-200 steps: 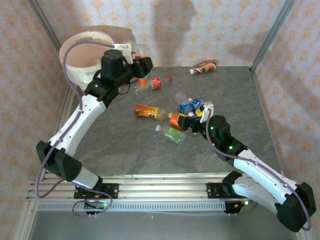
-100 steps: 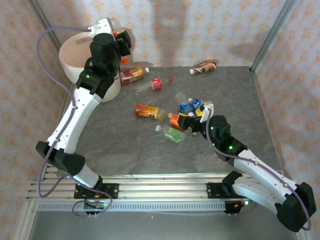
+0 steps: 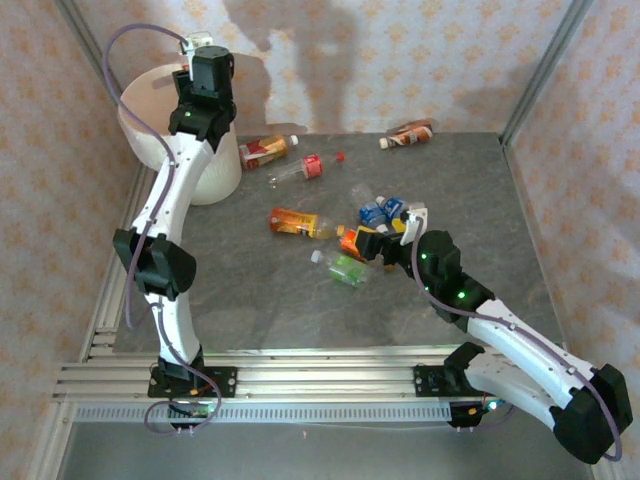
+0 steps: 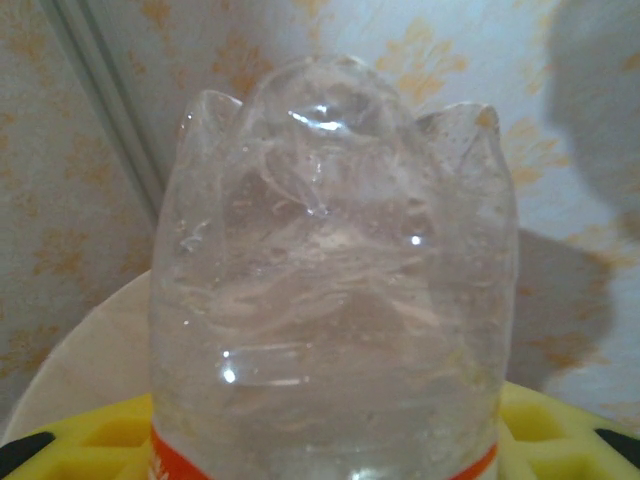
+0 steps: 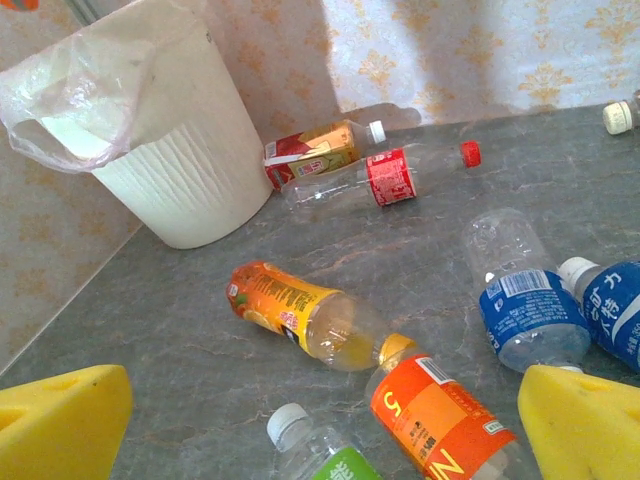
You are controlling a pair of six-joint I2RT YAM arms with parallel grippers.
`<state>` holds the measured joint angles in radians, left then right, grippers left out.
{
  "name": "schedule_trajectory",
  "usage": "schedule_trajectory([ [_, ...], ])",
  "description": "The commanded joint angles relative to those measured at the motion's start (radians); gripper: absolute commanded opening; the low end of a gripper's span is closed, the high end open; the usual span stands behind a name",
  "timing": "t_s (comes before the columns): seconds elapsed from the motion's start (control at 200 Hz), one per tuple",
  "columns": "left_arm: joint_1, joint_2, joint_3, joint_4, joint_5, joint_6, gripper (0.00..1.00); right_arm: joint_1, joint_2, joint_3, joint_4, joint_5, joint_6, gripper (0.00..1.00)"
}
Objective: Put the plastic bottles in the bin
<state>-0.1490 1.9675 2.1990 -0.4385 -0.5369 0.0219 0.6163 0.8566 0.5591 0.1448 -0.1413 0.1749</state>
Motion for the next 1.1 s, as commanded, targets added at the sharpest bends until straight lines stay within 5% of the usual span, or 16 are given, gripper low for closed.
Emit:
schedule_trajectory([
  [0.0,0.05,0.002,0.065,0.018,-0.02,0.076,0.46,0.003,0.009,0.011,-0.005,0.021,0.011,0.99],
  [0.54,0.237,0.28,0.442,-0.235,0.06,-0.047,0.5,0.003,0.062,0.027,-0.007,0.034,0.018,0.99],
  [0.681,0.259,0.298,0.446,-0.223,0.088,-0.056,0.58,0.002,0.081,0.029,-0.004,0.034,0.019,0.99],
  [0.856,0.269,0.306,0.47,-0.262,-0.012,-0.105,0.8,0.002,0.097,0.036,-0.005,0.033,0.014,0.99],
  [1.096,0.268,0.27,0.471,-0.34,0.05,-0.22,0.89,0.002,0.103,0.041,-0.006,0.09,0.051,0.99],
])
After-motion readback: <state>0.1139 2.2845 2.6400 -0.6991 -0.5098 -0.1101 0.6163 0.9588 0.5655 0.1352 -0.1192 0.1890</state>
